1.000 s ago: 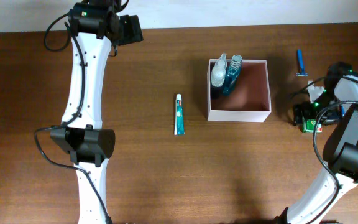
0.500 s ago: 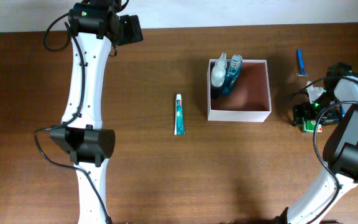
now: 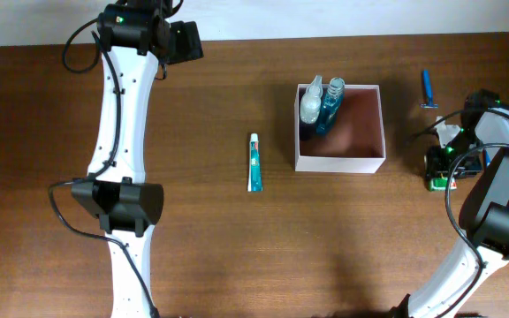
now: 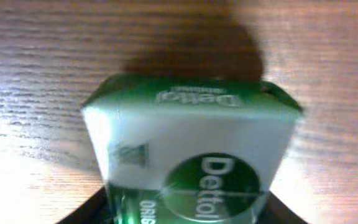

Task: Pack container
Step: 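Lift the soap bar and carry it left into the pink box, then release the soap bar in the box and move right gripper to toothbrush, then lower the right gripper onto the blue-white toothbrush handle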

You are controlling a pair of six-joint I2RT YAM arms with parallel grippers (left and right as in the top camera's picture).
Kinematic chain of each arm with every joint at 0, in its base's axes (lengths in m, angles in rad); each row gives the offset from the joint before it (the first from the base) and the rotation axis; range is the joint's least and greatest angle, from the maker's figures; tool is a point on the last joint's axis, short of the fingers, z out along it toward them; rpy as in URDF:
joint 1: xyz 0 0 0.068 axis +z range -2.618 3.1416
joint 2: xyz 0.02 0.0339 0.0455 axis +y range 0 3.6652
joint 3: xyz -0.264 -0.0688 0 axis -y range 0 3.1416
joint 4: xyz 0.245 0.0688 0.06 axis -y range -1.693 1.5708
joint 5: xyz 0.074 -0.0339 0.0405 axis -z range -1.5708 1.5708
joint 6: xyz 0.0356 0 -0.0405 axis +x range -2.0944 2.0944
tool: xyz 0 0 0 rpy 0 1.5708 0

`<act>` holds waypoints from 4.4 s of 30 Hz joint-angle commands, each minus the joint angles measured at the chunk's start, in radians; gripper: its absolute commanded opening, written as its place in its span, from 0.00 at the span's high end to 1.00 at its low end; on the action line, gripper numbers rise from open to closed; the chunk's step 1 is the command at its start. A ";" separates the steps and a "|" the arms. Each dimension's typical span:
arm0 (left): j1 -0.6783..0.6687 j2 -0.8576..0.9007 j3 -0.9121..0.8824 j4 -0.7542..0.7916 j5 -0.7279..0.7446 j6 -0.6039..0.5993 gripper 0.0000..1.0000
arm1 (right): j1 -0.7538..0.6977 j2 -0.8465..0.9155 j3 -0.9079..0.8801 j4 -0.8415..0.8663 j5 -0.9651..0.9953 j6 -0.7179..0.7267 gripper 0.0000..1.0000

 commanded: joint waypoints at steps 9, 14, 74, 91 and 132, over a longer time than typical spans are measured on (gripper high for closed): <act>0.005 0.000 -0.005 0.003 -0.008 -0.010 0.01 | -0.004 0.011 0.179 -0.142 0.003 0.061 0.63; 0.005 0.000 -0.005 0.003 -0.008 -0.010 0.01 | 0.020 0.011 0.385 -0.286 -0.116 0.096 0.62; 0.005 0.000 -0.005 0.003 -0.008 -0.010 0.01 | 0.400 0.011 0.424 -0.178 -0.167 0.323 0.28; 0.005 0.000 -0.005 0.003 -0.008 -0.010 0.01 | 0.090 0.011 0.772 -0.356 -0.058 0.289 0.01; 0.005 0.000 -0.005 0.003 -0.008 -0.010 0.01 | -0.215 0.019 0.229 -0.011 -0.064 -0.154 0.01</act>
